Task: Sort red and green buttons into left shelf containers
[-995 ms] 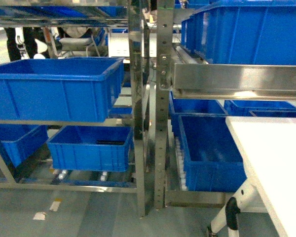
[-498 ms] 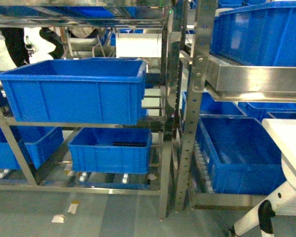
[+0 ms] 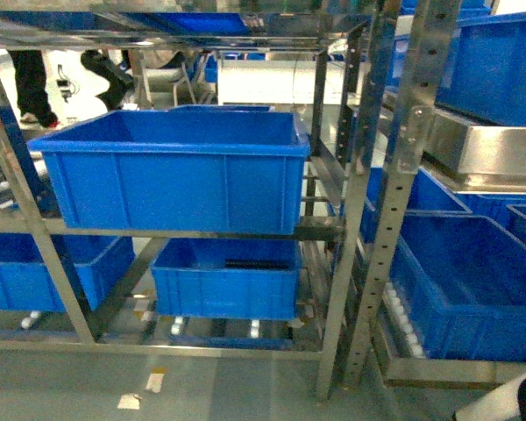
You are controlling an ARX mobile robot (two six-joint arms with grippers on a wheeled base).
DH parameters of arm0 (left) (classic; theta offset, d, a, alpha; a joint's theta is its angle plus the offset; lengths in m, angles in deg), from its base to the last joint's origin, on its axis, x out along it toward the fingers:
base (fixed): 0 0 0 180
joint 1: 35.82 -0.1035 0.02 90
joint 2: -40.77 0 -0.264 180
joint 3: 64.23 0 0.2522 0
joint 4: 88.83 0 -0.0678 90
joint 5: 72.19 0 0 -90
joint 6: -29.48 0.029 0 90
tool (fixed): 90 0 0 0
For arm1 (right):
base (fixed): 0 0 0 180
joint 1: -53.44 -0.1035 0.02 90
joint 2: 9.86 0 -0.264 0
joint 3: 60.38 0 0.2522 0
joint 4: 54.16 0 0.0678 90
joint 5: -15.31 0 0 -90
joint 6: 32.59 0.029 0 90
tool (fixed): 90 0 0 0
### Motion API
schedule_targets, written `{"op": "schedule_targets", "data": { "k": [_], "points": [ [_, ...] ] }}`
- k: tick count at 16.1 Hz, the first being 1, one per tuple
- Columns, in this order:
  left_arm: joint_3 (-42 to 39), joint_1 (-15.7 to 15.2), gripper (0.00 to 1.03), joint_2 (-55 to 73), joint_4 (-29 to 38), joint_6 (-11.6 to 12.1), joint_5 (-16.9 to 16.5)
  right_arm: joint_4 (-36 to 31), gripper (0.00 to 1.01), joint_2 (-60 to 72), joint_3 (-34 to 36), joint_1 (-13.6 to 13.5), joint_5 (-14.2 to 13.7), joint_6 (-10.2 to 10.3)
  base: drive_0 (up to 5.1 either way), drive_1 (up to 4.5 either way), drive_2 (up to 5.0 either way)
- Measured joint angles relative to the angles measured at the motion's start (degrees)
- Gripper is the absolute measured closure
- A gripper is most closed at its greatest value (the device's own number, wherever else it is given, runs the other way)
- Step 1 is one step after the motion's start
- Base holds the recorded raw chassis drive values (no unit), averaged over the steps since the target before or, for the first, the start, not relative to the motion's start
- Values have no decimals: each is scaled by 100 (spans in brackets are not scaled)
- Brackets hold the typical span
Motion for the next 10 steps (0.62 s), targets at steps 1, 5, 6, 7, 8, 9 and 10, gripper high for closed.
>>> {"op": "schedule_targets", "data": {
  "k": [1, 5, 6, 7, 8, 9, 10],
  "points": [
    [2, -2, 74, 0, 9, 0, 0, -11, 73, -2, 0, 0, 2, 0, -345, 496, -104],
    [-2, -2, 74, 2, 13, 0, 0, -7, 73, 2, 0, 0, 0, 0, -377, 470, -74],
    [-2, -2, 74, 2, 4, 0, 0, 0, 73, 2, 0, 0, 2, 0, -461, 395, 47],
    [-2, 0, 74, 2, 4, 2, -2, 17, 73, 2, 0, 0, 0, 0, -464, 391, 54],
    [-2, 0, 74, 2, 20, 2, 0, -33, 73, -4, -2, 0, 0, 0, -469, 389, 64],
    [-2, 0, 74, 2, -7, 0, 0, 35, 73, 4, 0, 0, 0, 0, -472, 381, 66],
    [-2, 0, 74, 2, 9, 2, 0, -7, 73, 2, 0, 0, 0, 0, -461, 393, 75]
  ]
}}
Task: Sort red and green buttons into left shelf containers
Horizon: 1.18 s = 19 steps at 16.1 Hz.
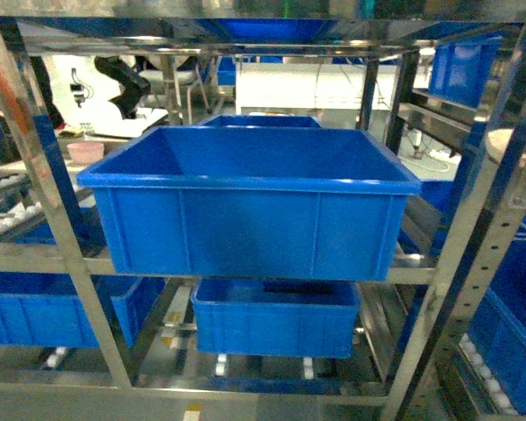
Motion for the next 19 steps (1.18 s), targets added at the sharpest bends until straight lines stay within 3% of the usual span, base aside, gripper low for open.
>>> {"op": "schedule_targets", "data": {
  "k": [3, 7, 16, 19],
  "points": [
    [0, 0, 74, -2, -4, 0, 0, 11, 73, 0, 0, 0, 0, 0, -453, 399, 70],
    [-2, -63, 74, 11, 20, -2, 46, 17, 73, 2, -2, -4, 4, 0, 0, 0, 0],
    [-9, -4, 74, -11, -4, 0, -4, 7, 73, -24, 0, 0, 2, 0, 11, 444, -422],
    [-9, -4, 74, 39, -22, 0, -4, 37, 73, 20, -2, 0, 0, 0, 0, 0, 0]
  ]
}}
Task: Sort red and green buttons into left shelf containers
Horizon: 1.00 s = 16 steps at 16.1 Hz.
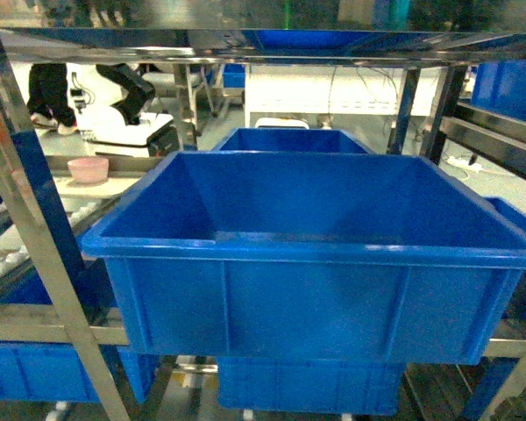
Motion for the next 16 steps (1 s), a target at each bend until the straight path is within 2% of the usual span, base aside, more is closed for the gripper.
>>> {"op": "schedule_targets", "data": {
  "k": [2, 6, 9, 11, 16],
  "points": [
    [0, 4, 74, -9, 24, -2, -4, -39, 73, -20, 0, 0, 2, 0, 0, 0, 0],
    [0, -2, 74, -9, 20, -2, 9, -435, 73, 785, -13, 81, 374, -129, 0, 0, 0],
    [0, -2, 74, -9, 20, 0, 9, -789, 73, 1521, -192, -184, 411, -212, 0, 0, 0],
    [0, -2, 74, -9, 17, -2, 9, -859, 73, 2061, -492, -450, 343, -208, 0, 0, 0],
    [0, -2, 74, -9, 17, -2, 9, -721, 73, 2868, -1266, -1025, -205, -170, 0, 0, 0]
  ]
}}
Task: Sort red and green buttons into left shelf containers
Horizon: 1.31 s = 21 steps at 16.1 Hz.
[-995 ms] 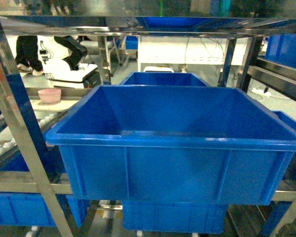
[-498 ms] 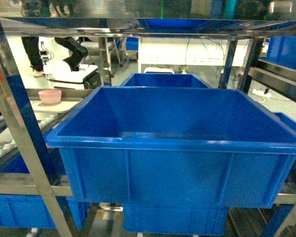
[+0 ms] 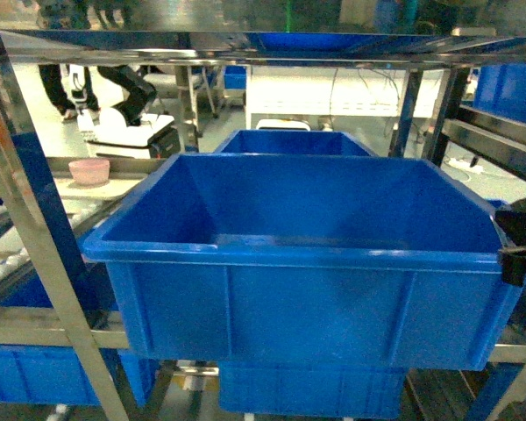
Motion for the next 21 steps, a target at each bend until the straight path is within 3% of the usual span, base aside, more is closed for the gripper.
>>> {"op": "schedule_targets", "data": {
  "k": [5, 7, 8, 10, 12, 17, 21],
  "points": [
    [0, 0, 74, 0, 2, 0, -2, 660, 73, 710, -1071, -214, -201, 87, 0, 0, 0],
    [0, 0, 74, 0, 2, 2, 0, 682, 73, 748, -1132, -214, -319, 90, 0, 0, 0],
    [0, 0, 74, 0, 2, 0, -2, 684, 73, 748, -1132, -212, -319, 90, 0, 0, 0],
    [0, 0, 74, 0, 0, 0, 0, 595, 73, 955, -1279, -85, -50, 83, 0, 0, 0],
    [0, 0, 74, 0, 0, 0, -2, 551, 73, 1252, -1469, -66, -17, 63, 0, 0, 0],
    [0, 0, 74, 0, 0, 0, 0, 695, 73, 1928, -2037, -485, -28, 63, 0, 0, 0],
    [0, 0, 74, 0, -2, 0, 0, 966, 73, 2280, -2494, -590, -162, 46, 0, 0, 0]
  ]
}}
